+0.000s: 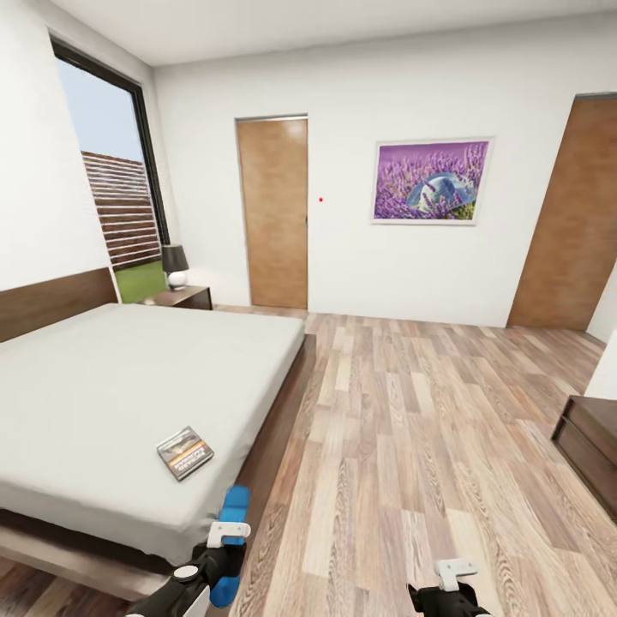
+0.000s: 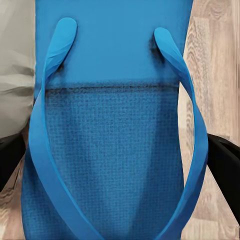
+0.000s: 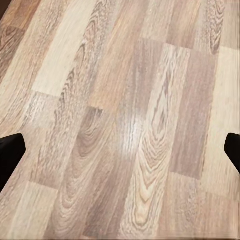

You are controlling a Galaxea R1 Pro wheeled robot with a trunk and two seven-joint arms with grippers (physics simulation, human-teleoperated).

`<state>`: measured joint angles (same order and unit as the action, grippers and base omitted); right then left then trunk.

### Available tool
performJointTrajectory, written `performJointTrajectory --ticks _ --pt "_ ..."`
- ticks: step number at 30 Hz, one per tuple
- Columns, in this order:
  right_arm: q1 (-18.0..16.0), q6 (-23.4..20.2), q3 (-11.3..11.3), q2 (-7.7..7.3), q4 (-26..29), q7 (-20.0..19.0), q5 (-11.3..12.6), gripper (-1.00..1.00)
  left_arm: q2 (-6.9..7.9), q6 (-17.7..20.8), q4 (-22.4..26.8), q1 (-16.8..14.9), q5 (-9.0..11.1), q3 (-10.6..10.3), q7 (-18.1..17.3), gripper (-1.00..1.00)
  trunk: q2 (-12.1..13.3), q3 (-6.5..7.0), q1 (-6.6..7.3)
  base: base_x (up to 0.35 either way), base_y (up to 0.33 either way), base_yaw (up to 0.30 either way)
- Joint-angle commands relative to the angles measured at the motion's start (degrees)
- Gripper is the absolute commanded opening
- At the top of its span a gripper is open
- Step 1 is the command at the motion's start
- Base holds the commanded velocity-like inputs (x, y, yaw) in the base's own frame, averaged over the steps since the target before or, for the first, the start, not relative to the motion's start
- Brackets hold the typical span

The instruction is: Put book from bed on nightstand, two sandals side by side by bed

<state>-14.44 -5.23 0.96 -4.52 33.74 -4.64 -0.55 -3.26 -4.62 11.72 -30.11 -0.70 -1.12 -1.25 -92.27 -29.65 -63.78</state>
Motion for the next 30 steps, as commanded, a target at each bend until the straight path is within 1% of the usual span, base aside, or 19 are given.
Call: performJointTrajectory --ticks 1,17,21,30 --pt "-0.01 -0.36 0.09 -0.04 0.11 -0.11 -0.06 1.00 0.01 -0.18 -0.04 -0.04 -0.09 -0.11 -0.01 -1.00 -0.03 -0.02 0.00 0.000 0.000 -0.250" --pt "0.02 -0.45 0.10 -0.04 0.10 -0.11 -0.06 1.00 0.01 -0.21 -0.09 -0.04 -0.09 -0.17 0.02 -1.00 -0.03 0.53 0.00 0.003 -0.002 -0.266" --pt "-0.01 -0.43 0.11 -0.02 0.10 -0.11 -0.06 1.00 0.01 -0.20 -0.09 -0.04 -0.09 -0.14 0.02 -1.00 -0.03 0.55 0.00 0.182 -0.075 -0.102" --pt "0.00 -0.36 0.11 -0.03 0.10 -0.06 -0.06 1.00 0.01 -0.20 -0.12 -0.04 -0.09 -0.19 0.04 -1.00 -0.03 0.56 0.00 0.266 -0.103 -0.021"
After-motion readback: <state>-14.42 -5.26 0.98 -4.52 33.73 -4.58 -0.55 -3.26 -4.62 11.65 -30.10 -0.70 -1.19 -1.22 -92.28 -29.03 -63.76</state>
